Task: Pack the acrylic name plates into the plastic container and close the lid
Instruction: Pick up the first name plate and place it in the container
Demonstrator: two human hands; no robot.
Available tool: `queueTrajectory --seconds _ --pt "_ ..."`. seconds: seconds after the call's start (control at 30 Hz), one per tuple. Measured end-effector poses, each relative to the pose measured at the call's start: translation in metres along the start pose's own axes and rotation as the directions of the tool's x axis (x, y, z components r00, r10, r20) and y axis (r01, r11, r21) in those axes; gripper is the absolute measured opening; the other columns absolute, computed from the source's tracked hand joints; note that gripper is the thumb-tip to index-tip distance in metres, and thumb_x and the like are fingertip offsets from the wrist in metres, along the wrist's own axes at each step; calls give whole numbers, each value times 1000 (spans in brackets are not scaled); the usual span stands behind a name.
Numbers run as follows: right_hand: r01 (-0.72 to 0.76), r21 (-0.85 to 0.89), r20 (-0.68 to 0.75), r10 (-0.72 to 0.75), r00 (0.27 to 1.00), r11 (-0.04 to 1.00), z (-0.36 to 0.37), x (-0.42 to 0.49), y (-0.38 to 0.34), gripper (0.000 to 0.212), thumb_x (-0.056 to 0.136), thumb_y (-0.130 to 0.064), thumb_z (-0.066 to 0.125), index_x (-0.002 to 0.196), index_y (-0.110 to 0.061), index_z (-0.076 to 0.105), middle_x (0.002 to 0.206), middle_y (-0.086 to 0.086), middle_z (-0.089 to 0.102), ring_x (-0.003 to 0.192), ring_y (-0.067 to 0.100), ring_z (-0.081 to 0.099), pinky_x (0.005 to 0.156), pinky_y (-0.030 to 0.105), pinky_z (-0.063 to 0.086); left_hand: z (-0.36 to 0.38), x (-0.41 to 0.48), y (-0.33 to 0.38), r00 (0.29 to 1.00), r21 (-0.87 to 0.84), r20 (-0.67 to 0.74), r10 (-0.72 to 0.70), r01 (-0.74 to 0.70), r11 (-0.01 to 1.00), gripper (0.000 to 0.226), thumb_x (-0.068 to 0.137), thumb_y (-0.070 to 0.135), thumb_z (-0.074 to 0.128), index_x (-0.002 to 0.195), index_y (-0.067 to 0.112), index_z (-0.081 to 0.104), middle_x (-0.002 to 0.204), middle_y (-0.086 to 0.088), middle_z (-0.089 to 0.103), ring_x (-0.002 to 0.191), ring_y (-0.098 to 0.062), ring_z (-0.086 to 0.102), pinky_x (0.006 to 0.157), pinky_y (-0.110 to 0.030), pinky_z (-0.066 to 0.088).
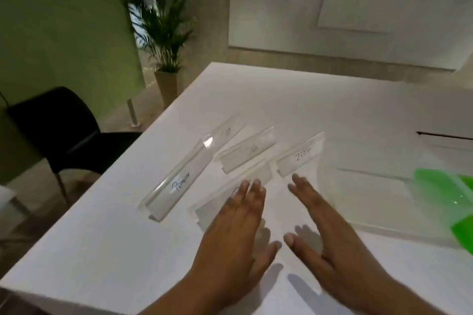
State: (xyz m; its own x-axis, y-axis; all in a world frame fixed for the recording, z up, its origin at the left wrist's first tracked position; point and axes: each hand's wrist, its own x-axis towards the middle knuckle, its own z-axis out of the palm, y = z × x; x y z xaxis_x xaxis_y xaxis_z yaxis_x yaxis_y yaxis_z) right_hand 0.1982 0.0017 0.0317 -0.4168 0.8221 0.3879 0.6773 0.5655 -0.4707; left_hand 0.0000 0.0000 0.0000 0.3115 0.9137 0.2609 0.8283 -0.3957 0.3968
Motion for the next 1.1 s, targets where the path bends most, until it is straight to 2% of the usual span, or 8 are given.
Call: queueTrajectory --seconds 0.13,0.27,0.5,0.67,0.8,0.9,1.0,1.1 --pt "-108 -124 122 123 985 986 26 -34 14 63 91 -55 42 146 -27 32 159 -10 17 144 2 15 113 29 27 21 -20 -8 992 17 123 22 -24 1000 77 91 67 21 143 38 -28 153 21 -29 138 5 -32 119 -25 -6" --pt "-159 -334 184 230 956 929 38 -41 27 70 91 -64 27 148 -24 33 159 -7 13 146 5 0 118 32 13 27 -20 -13 978 78 205 47 -64 995 80 91 68 11 155 25 -5 163 9 -13 147 -7 -18 111 -25 -19" --pt "-235 -365 169 312 935 901 41 -42 21 64 92 -66 29 148 -36 26 156 -18 18 143 -6 3 113 12 -2 28 -21 -15 969 44 248 21 -33 998 80 89 72 7 155 27 -3 163 9 -10 148 -8 -13 117 -31 -14" --pt "-259 -360 162 333 929 896 40 -40 18 65 91 -68 28 148 -37 29 156 -19 20 143 -6 7 115 18 7 25 -19 -17 960 -4 277 35 -36 999 81 89 71 14 156 25 1 164 7 -9 149 -10 -12 121 -36 -6" --pt "-289 -330 139 349 927 899 39 -40 17 66 89 -70 29 146 -37 35 154 -22 23 142 -8 9 113 12 5 16 -18 -17 989 -140 145 13 8 990 76 86 74 30 151 34 28 160 17 21 147 -2 11 118 -26 8" --pt "-285 -300 122 333 935 910 38 -39 18 65 87 -70 33 142 -37 40 152 -24 25 141 -11 10 111 9 5 2 -19 -19 994 -211 -105 -15 -8 977 55 83 60 58 127 27 63 137 12 59 131 -7 46 109 -29 36" --pt "-275 -226 105 304 947 935 36 -38 22 63 83 -69 38 137 -37 47 149 -26 29 139 -13 11 111 7 5 -11 -22 -19 896 -374 -372 -242 94 923 30 78 34 75 107 26 68 111 14 64 102 -1 59 85 -10 45" --pt "-252 -166 119 273 955 954 34 -38 25 63 79 -67 41 131 -35 54 146 -23 37 140 -7 20 111 19 16 -21 -27 -23 688 -667 -342 -640 302 681 24 79 18 80 91 32 66 87 7 64 74 -11 65 55 -11 51"
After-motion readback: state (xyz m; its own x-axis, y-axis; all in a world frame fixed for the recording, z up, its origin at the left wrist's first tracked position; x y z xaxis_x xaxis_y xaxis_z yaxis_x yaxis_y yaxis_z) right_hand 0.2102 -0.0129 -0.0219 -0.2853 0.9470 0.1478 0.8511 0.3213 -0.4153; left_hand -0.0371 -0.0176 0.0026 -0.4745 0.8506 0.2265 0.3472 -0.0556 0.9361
